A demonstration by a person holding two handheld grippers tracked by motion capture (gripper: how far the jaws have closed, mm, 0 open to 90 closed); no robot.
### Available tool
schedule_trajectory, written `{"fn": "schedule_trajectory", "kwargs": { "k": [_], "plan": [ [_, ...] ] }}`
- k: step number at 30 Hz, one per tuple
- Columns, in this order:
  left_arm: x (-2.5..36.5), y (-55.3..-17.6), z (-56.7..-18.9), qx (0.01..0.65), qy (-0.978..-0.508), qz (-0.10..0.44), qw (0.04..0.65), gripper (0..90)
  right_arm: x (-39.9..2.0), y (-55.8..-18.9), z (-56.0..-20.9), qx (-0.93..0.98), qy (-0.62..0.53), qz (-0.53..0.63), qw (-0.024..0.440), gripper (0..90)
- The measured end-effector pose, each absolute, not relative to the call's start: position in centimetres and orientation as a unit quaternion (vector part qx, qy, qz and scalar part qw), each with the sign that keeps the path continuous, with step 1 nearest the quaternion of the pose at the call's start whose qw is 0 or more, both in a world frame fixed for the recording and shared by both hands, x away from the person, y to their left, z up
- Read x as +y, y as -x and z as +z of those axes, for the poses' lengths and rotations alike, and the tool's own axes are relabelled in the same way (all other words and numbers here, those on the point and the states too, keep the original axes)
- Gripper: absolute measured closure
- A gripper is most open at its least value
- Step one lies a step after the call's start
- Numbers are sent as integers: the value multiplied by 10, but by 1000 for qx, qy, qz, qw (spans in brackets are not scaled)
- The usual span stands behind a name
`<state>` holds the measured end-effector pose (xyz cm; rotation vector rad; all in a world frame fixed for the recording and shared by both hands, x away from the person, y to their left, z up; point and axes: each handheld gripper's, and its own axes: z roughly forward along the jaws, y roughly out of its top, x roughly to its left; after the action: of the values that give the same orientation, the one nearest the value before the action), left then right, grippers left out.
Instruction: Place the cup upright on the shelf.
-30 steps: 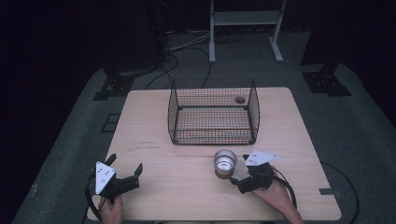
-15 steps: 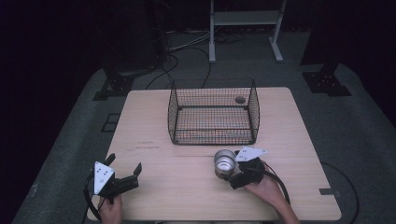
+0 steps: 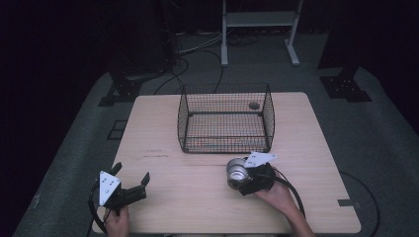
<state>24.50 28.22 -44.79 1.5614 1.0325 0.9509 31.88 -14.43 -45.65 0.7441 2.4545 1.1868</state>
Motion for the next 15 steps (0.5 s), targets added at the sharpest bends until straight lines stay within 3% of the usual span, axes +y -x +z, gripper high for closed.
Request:
{"fn": "schedule_trajectory", "kwargs": {
  "k": [2,15],
  "plan": [
    [282,-245,-448,426,-646,392,498,0,-143,-320,-457,859,-262,412,155,124],
    [284,-245,-447,427,-643,396,497,0,-144,-322,-457,853,-272,420,147,141]
  ]
}}
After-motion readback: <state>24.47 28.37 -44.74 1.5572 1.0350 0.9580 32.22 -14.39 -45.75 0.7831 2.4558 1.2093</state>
